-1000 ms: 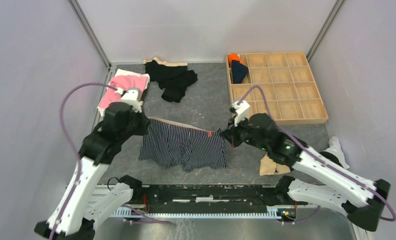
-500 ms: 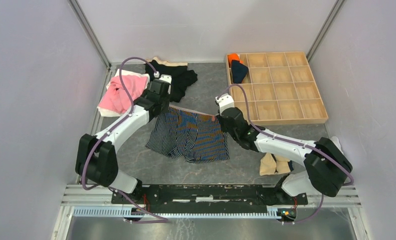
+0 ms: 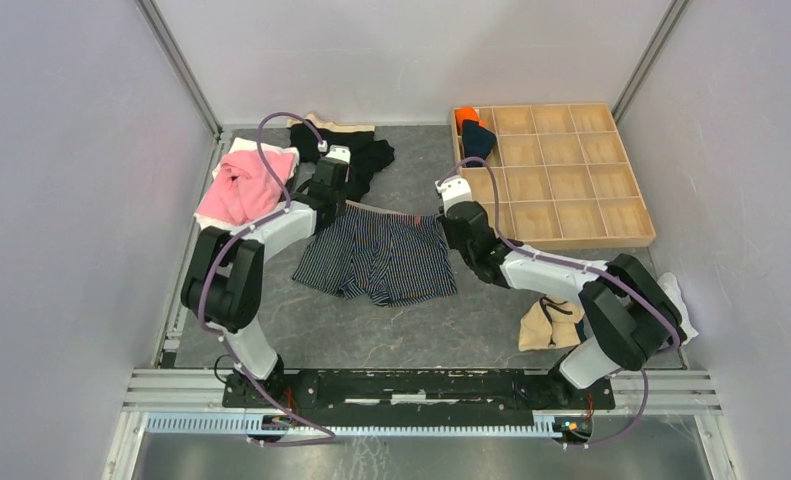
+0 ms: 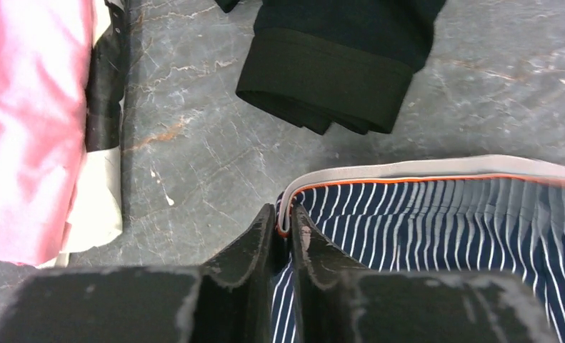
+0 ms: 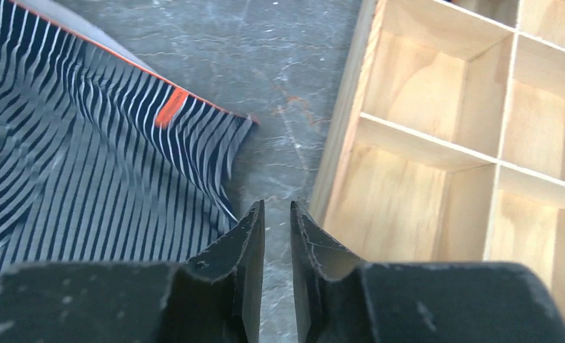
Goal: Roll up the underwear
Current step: Flatten out the underwear at the center of the board.
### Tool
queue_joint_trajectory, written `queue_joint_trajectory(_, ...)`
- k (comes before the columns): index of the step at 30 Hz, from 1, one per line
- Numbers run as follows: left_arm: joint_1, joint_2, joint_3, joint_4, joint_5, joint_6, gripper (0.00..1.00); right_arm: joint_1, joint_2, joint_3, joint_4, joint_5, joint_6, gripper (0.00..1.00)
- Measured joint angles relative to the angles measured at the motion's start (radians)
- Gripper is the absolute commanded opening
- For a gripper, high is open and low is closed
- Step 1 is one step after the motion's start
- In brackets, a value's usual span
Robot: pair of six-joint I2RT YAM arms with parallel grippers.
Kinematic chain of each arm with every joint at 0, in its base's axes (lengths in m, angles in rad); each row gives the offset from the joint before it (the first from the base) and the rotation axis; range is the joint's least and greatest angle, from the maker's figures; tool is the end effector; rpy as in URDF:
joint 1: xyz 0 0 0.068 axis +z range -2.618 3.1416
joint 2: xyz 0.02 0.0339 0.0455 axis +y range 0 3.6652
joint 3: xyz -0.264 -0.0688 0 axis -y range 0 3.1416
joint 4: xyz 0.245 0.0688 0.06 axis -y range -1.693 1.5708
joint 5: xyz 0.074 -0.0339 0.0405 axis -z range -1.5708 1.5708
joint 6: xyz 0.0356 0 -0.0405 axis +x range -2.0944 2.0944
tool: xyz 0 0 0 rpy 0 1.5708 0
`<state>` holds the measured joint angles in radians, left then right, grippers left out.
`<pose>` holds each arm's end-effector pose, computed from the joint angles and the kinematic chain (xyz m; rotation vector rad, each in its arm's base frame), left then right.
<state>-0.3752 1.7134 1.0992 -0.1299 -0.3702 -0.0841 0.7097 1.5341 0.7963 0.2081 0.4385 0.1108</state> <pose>0.3501 -0.1240 0.2101 0.1437 2.2563 0.1859 0.2553 0.1994 0.2032 -0.3510 2.0160 0.0493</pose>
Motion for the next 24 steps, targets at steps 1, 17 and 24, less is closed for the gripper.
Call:
queue_joint_trajectory(1, 0.005, 0.014, 0.004, 0.008, -0.004, 0.0, 0.32, -0.01, 0.009, 0.005, 0.0, 0.0, -0.005, 0.32)
queue_joint_trajectory(17, 0.015, -0.036, 0.065, 0.014, -0.068, -0.069, 0.68, -0.052, -0.055, 0.041, -0.058, -0.182, -0.028, 0.51)
queue_joint_trajectory(24, -0.004, -0.316, -0.129, 0.008, 0.054, -0.281, 0.63, -0.022, -0.066, 0.003, -0.116, -0.378, 0.01, 0.42)
